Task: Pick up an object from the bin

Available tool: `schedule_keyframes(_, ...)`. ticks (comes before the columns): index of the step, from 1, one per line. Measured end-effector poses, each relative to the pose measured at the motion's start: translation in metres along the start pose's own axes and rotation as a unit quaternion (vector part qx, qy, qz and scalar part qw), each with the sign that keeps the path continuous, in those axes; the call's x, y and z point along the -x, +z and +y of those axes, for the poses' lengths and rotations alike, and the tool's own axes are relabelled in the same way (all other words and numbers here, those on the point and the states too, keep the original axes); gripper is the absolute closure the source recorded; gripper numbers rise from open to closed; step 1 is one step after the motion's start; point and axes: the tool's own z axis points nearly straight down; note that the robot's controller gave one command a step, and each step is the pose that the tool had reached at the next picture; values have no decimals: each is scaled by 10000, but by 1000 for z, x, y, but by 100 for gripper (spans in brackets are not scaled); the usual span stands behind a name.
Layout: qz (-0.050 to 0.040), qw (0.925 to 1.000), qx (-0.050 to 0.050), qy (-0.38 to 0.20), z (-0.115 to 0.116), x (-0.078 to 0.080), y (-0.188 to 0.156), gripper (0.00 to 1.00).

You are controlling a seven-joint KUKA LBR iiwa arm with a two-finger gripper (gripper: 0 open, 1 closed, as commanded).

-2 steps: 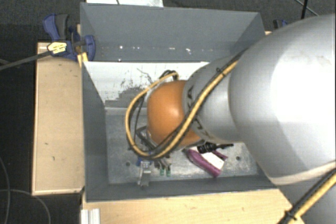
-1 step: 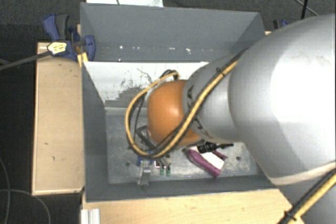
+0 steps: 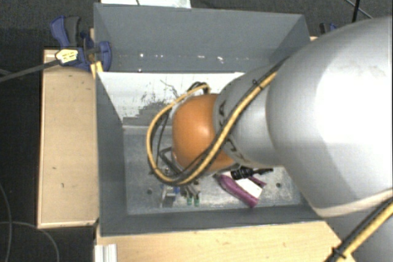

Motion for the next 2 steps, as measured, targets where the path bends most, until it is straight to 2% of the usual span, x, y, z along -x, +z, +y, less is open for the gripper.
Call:
schedule_keyframes(1,-8,10000,4,15,1,2,-68,100)
schedule_keyframes(2,7,10000,-3,23,0,3,-86,100)
